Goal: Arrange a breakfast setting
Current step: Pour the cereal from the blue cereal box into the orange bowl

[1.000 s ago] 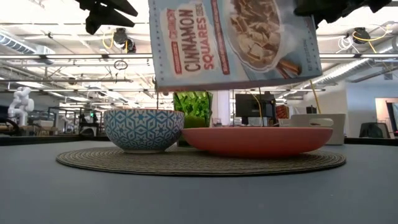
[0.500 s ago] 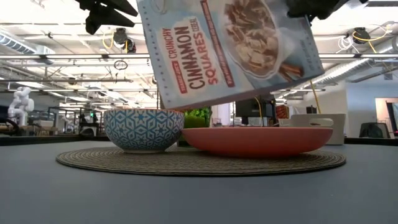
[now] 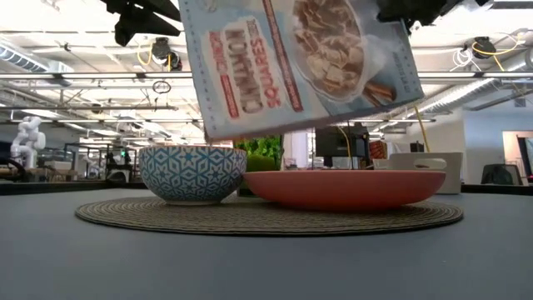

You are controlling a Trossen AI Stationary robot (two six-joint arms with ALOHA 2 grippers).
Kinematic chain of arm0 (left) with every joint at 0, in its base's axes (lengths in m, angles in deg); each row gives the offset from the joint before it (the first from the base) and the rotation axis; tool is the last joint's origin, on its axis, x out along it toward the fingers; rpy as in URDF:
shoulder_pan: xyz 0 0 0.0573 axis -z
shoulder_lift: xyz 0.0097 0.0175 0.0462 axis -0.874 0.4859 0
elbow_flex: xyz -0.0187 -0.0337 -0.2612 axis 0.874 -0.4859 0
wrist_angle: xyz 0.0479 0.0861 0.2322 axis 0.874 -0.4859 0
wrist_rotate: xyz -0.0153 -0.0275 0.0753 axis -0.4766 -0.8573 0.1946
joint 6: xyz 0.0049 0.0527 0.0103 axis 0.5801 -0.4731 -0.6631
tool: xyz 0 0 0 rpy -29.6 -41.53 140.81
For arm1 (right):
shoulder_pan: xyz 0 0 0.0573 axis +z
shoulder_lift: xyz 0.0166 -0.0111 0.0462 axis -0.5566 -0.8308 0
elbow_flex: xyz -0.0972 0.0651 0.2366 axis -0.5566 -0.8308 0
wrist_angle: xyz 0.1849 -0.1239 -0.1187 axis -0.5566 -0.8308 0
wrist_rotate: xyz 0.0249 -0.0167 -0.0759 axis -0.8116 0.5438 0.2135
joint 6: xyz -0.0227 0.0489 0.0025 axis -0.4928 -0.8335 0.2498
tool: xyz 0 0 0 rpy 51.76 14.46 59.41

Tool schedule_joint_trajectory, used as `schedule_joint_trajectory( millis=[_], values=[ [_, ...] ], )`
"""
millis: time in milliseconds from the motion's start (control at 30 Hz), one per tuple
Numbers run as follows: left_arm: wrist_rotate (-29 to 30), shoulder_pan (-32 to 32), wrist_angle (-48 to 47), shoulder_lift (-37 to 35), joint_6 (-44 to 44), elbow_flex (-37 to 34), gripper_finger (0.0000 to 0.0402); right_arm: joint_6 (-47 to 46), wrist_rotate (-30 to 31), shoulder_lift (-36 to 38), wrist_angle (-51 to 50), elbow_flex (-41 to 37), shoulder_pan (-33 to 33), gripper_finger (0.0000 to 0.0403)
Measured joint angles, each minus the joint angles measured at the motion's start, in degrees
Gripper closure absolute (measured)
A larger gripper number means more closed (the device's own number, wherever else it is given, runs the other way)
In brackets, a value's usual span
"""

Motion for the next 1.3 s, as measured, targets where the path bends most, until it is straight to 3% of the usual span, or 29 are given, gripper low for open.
schedule_joint_trajectory(
  millis=[233,1067,1300],
  values=[
    [0.0,0.0,0.0,0.0,0.0,0.0,0.0245,0.9,0.0,-0.2,-4.1,1.5,0.0,0.0259],
    [0.0,0.0,0.0,0.0,-0.9,0.0,0.0245,1.1,0.1,-1.3,0.6,1.6,0.0,0.0259],
    [0.0,0.0,0.0,0.0,-1.0,0.0,0.0245,1.2,0.3,-1.3,-2.7,1.6,0.0,0.0259]
  ],
)
